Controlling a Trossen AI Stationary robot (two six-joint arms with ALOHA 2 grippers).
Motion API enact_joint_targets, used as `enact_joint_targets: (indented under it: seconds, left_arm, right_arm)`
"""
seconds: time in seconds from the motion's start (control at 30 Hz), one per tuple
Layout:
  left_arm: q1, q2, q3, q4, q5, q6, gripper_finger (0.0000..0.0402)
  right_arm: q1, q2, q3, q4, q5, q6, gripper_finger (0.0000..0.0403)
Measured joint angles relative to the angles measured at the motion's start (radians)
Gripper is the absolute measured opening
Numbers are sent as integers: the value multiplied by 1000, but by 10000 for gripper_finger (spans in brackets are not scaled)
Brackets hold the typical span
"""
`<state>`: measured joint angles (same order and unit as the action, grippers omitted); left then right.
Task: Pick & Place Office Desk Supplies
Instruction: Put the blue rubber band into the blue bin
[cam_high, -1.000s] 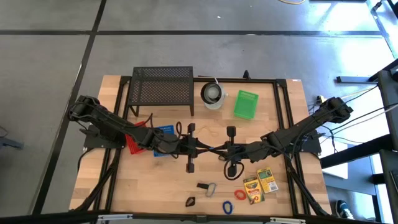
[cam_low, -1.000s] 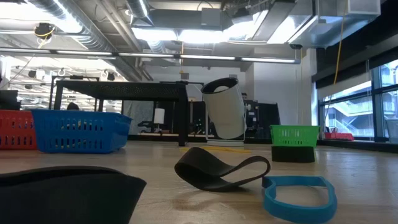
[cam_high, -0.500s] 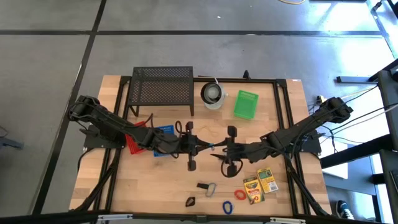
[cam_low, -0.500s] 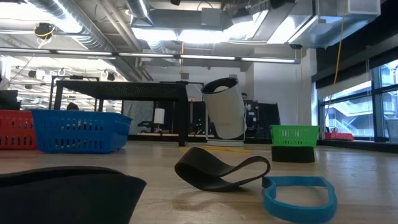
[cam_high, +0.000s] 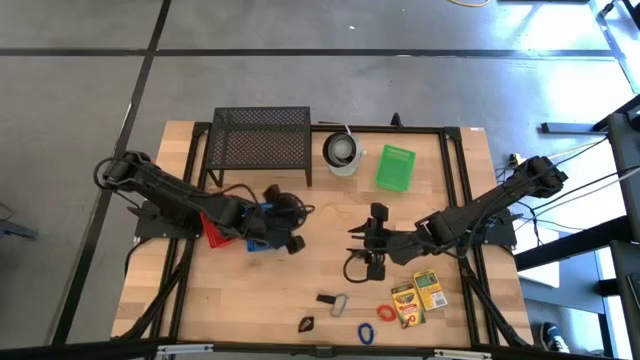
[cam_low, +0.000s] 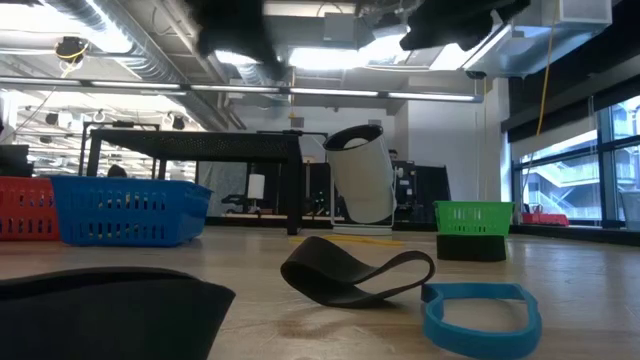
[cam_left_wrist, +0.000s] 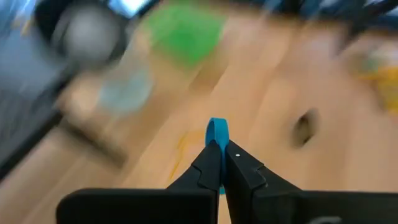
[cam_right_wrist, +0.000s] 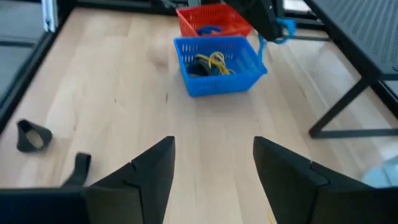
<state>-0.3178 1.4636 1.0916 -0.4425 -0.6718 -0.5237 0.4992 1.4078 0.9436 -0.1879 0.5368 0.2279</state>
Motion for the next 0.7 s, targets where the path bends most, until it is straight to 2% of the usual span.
enact_joint_targets:
  seconds: [0.13,0.23,0.47,0.7]
  left_arm:
    - [18,0,0,-324,47,-261,3]
    - [26,0,-36,-447,99,-426,4]
    - [26,1,-182,-385,211,-568,4]
    - [26,1,-247,-285,199,-576,8]
  right_arm:
    - [-9,0,0,-22,2,0,208]
    - [-20,0,0,-23,2,0,202]
    - [-44,0,0,-23,4,0,195]
    - [-68,0,0,-36,-3,0,194]
